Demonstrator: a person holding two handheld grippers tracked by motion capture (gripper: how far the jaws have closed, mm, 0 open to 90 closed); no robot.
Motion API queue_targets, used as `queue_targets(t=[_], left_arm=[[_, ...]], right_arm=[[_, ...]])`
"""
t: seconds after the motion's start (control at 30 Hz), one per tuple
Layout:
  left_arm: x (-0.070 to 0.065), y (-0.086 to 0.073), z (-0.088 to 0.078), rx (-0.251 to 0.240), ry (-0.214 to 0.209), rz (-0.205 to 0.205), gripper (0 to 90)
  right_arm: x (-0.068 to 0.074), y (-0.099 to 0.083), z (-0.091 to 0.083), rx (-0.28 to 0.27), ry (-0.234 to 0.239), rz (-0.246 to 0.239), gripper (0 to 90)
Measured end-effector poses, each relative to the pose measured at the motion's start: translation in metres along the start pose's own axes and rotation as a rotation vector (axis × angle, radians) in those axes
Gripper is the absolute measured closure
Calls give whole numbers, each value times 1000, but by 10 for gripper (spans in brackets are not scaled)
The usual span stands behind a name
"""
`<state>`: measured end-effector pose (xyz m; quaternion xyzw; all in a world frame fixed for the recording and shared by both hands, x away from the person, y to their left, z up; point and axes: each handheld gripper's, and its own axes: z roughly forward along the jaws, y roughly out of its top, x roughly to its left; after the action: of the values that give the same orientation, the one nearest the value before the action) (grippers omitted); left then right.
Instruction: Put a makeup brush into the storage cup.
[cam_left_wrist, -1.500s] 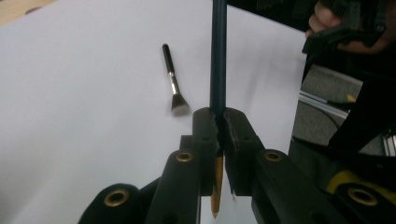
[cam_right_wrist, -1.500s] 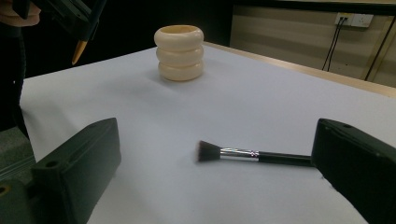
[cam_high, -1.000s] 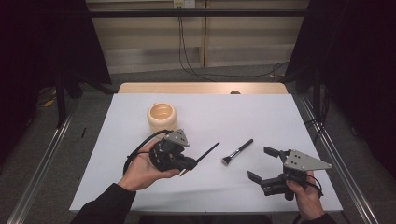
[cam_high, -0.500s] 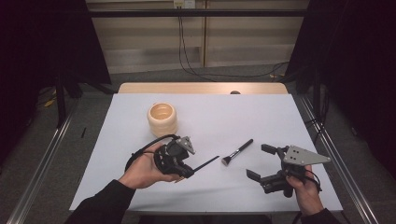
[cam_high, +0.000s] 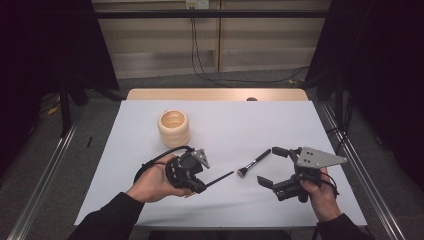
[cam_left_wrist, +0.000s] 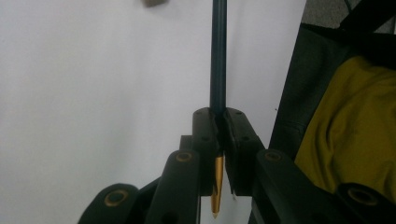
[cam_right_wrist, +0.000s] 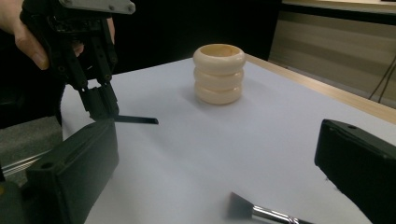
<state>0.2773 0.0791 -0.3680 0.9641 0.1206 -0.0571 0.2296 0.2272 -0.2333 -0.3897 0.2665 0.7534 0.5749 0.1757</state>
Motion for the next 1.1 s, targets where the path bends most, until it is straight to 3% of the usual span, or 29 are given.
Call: queue_targets(t=[0.13, 0.3, 0.37, 0.5, 0.67, 0.93, 1.1], left_arm=[[-1, 2, 1, 4, -12, 20, 840], [-2, 5, 2, 3, -13, 29, 840], [-3, 5, 2, 4, -13, 32, 840], [-3, 7, 3, 7, -11, 37, 840], [-2, 7, 2, 5, -3, 35, 839], [-3, 7, 4, 23, -2, 43, 840], [-3, 9, 7, 38, -10, 43, 840]], right_arm=[[1, 9, 12, 19, 48, -10, 0], [0, 22, 31, 80, 152, -56, 0], [0, 25, 37, 97, 173, -69, 3], [1, 31, 47, 132, 195, -107, 22], [4, 39, 57, 221, 210, -171, 62], [-1, 40, 66, 360, 265, -153, 87], [-1, 41, 71, 457, 299, -207, 102]])
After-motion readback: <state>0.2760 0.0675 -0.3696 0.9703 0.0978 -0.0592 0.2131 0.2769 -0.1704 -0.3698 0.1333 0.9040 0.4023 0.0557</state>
